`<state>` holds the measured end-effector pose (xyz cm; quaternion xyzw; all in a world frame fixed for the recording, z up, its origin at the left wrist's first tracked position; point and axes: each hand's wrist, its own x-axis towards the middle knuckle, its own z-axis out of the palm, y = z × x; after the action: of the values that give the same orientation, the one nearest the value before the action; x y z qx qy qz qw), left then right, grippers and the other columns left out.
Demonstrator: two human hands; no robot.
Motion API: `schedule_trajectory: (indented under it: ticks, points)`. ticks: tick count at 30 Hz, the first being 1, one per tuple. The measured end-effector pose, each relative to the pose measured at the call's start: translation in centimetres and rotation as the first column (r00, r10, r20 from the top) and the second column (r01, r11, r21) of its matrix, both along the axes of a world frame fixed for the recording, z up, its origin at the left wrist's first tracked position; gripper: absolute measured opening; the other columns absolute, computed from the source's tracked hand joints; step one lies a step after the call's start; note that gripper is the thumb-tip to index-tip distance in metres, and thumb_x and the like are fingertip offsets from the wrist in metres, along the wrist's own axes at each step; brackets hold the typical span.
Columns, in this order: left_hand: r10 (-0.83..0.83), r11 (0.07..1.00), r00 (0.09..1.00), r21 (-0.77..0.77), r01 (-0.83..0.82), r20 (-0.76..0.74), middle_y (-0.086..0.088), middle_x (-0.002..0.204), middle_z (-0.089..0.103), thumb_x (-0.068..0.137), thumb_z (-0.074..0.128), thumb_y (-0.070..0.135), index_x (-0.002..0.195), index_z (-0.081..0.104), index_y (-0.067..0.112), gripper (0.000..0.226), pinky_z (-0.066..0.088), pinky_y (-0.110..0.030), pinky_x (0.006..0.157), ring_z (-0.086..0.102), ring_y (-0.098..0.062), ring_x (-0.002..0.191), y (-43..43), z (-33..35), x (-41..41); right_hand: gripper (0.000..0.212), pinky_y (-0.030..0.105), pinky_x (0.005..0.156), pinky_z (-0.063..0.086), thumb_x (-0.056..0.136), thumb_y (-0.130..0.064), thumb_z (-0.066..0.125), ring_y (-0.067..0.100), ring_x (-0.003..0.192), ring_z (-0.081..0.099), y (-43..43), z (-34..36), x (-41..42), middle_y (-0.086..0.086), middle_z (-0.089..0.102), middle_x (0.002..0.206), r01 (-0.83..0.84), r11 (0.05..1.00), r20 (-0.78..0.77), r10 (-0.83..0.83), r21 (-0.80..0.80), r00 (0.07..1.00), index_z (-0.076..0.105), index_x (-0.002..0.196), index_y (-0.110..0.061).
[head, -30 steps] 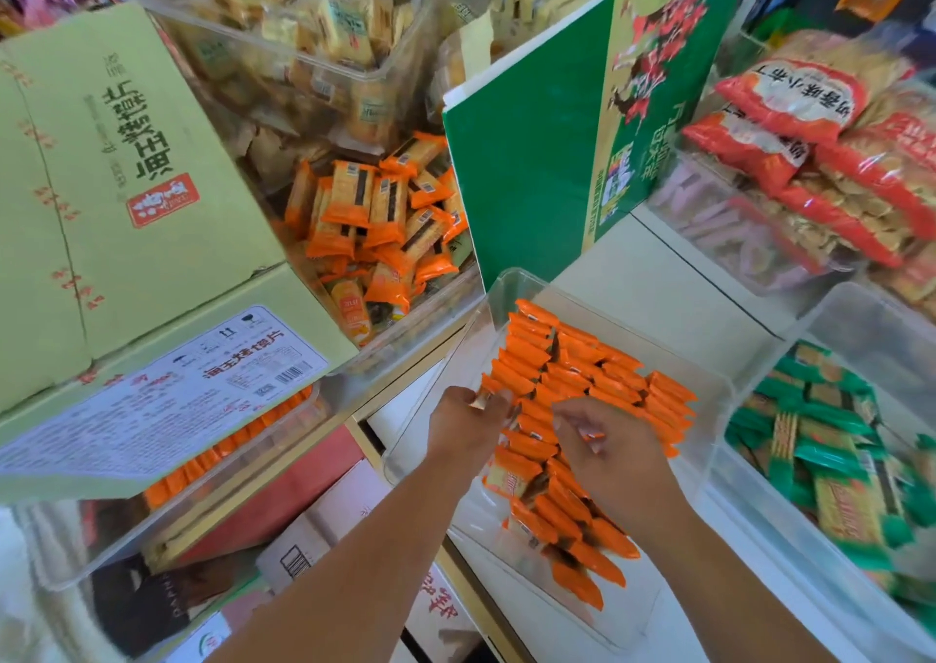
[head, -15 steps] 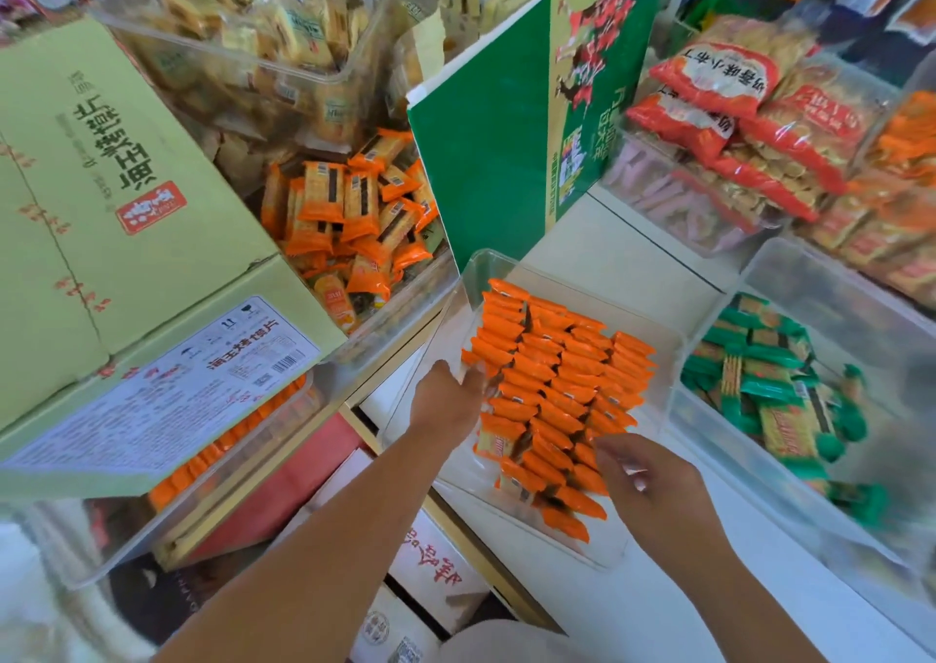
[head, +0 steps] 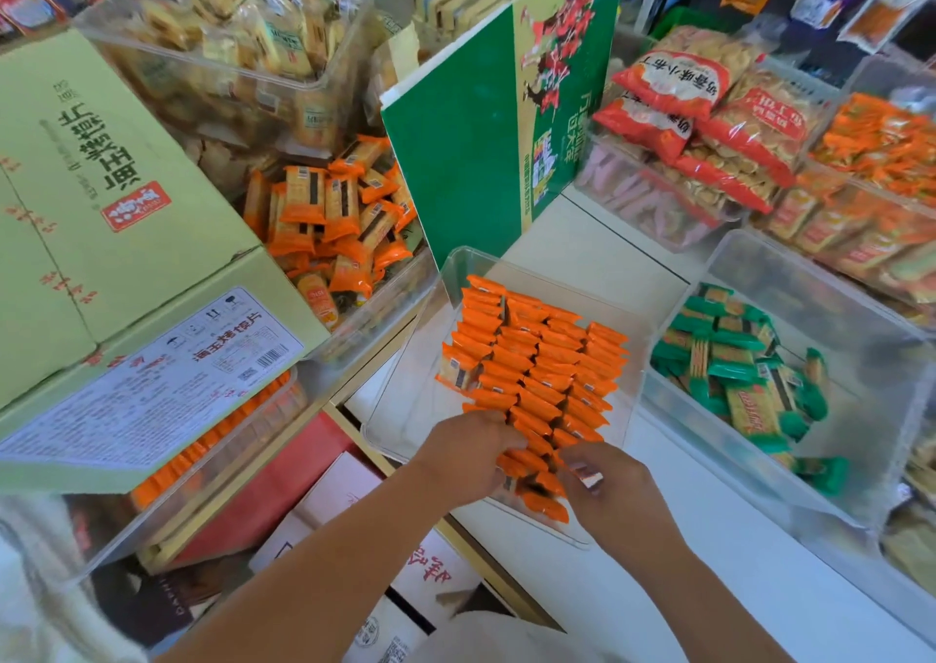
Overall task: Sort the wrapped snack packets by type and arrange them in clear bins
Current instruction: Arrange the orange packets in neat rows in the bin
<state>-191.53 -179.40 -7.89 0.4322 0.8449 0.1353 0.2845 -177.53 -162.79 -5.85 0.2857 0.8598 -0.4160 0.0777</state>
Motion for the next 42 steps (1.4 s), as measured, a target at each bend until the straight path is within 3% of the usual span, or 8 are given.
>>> schedule_trajectory:
  ticks: [3, 7, 11, 14, 24, 30, 36, 42]
  points:
    - [-0.102, 0.992, 0.988, -0.092, 0.091, -0.118, 0.002, 0.119, 0.061, 0.094, 0.068, 0.028, 0.118, 0.064, 0.026, 0.024, 0.052, -0.031, 0.087, 0.060, -0.020, 0.109, 1.5, 0.4, -0.1, 0.015, 0.026, 0.081, 0.053, 0.092, -0.025, 0.071, 0.002, 0.095, 0.062, 0.0, -0.2, -0.4, -0.019, 0.067, 0.101, -0.073, 0.995, 0.054, 0.069, 0.064, 0.996, 0.072, 0.103, -0.036]
    - [-0.216, 0.974, 0.953, -0.108, 0.197, -0.210, -0.008, 0.120, 0.066, 0.101, 0.055, 0.018, 0.106, 0.061, 0.020, 0.008, 0.033, -0.002, 0.064, 0.062, 0.008, 0.091, 2.1, -0.2, -0.1, 0.015, 0.027, 0.083, 0.054, 0.094, -0.028, 0.068, 0.004, 0.095, 0.064, 0.5, -0.1, -1.0, -0.016, 0.069, 0.102, -0.081, 0.996, 0.070, 0.079, 0.031, 0.994, 0.072, 0.107, -0.036]
    - [-0.188, 0.977, 0.965, -0.132, 0.165, -0.183, -0.002, 0.119, 0.066, 0.097, 0.063, 0.028, 0.125, 0.062, 0.023, 0.028, 0.046, -0.027, 0.088, 0.061, -0.026, 0.112, 2.2, -0.3, 0.0, 0.018, 0.022, 0.078, 0.051, 0.095, -0.029, 0.064, 0.005, 0.094, 0.062, 0.7, -0.1, -1.2, -0.021, 0.063, 0.102, -0.198, 0.973, 0.124, 0.183, 0.118, 0.975, 0.069, 0.109, -0.039]
    - [-0.168, 0.980, 0.979, -0.126, 0.154, -0.113, 0.001, 0.122, 0.067, 0.096, 0.067, 0.029, 0.127, 0.066, 0.026, 0.032, 0.048, -0.032, 0.093, 0.060, -0.024, 0.115, 2.2, 0.2, -0.3, 0.015, 0.020, 0.074, 0.046, 0.097, -0.031, 0.060, 0.003, 0.092, 0.057, 0.2, 0.1, -1.9, -0.024, 0.057, 0.095, -0.278, 0.947, 0.162, 0.253, 0.159, 0.954, 0.068, 0.106, -0.040]
    - [-0.087, 0.994, 0.996, -0.073, 0.084, -0.032, 0.013, 0.101, 0.063, 0.073, 0.075, 0.038, 0.108, 0.068, 0.034, 0.035, 0.050, -0.031, 0.074, 0.058, -0.013, 0.093, -2.5, 5.1, -4.4, 0.014, 0.023, 0.072, 0.050, 0.094, -0.031, 0.063, 0.002, 0.086, 0.060, -0.6, -0.8, -2.9, -0.023, 0.062, 0.094, -0.224, 0.971, 0.121, 0.214, 0.082, 0.969, 0.064, 0.096, -0.045]
    - [-0.135, 0.910, 0.959, -0.413, 0.021, -0.248, -0.001, 0.096, 0.055, 0.090, 0.067, 0.014, 0.103, 0.052, 0.019, 0.020, 0.045, -0.034, 0.068, 0.062, -0.024, 0.092, -2.5, 5.0, -7.6, 0.022, 0.007, 0.072, 0.042, 0.095, -0.017, 0.066, 0.002, 0.091, 0.061, -1.2, -0.1, -5.0, -0.018, 0.067, 0.095, -0.073, 0.985, 0.005, 0.074, -0.154, 0.997, 0.068, 0.094, -0.039]
    - [-0.314, 0.917, 0.791, -0.382, 0.110, -0.526, 0.001, 0.121, 0.059, 0.093, 0.067, 0.019, 0.122, 0.064, 0.026, 0.030, 0.034, -0.042, 0.099, 0.043, -0.027, 0.121, -1.0, 1.6, -8.1, 0.013, 0.009, 0.071, 0.046, 0.096, -0.022, 0.067, 0.001, 0.094, 0.063, -0.7, 0.7, -4.7, -0.016, 0.071, 0.098, 0.029, 0.960, 0.011, -0.027, -0.280, 1.000, 0.074, 0.097, -0.033]
    - [-0.281, 0.950, 0.714, -0.292, 0.112, -0.642, -0.002, 0.111, 0.057, 0.080, 0.074, 0.019, 0.115, 0.063, 0.022, 0.037, 0.035, -0.048, 0.098, 0.046, -0.029, 0.108, -2.3, -0.9, -8.7, 0.014, 0.027, 0.081, 0.055, 0.097, -0.021, 0.067, 0.007, 0.094, 0.066, 0.5, 1.2, -3.2, -0.014, 0.073, 0.095, 0.090, 0.944, 0.010, -0.091, -0.317, 0.996, 0.075, 0.100, -0.031]
